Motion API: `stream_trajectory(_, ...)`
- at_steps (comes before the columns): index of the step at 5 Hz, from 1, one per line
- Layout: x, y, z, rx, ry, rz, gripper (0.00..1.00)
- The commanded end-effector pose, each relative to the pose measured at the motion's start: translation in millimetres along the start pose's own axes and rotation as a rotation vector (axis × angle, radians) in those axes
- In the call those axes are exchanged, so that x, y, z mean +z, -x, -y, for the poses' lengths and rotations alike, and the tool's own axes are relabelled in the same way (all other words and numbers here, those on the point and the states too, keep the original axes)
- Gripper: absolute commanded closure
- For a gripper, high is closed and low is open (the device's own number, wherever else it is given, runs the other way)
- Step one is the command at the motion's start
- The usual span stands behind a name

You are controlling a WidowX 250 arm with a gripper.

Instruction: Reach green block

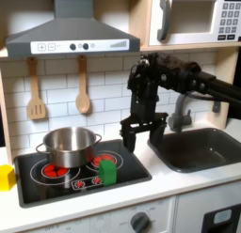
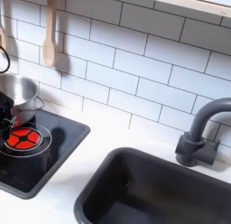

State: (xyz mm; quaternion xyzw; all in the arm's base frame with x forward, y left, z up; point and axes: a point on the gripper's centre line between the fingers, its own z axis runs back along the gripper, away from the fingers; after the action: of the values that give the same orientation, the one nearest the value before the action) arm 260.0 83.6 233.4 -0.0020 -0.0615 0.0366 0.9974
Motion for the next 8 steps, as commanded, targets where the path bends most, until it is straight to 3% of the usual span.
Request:
stream_trajectory(1,-10.7,-13.2,-11.7,-0.033,-0.015,-0.005,0.0)
stream_trajectory(3,-14.2,-27.8,-18.2,-0.089,-0.008,0.001,0.0)
stream_trajectory(5,-22.8,-36.2,-31.8,-0.079,-0.018,-0.011,0.0)
stream_trajectory(8,-38.8,-45.4,-37.3,-0.066,-0.02,-0.04,0.0)
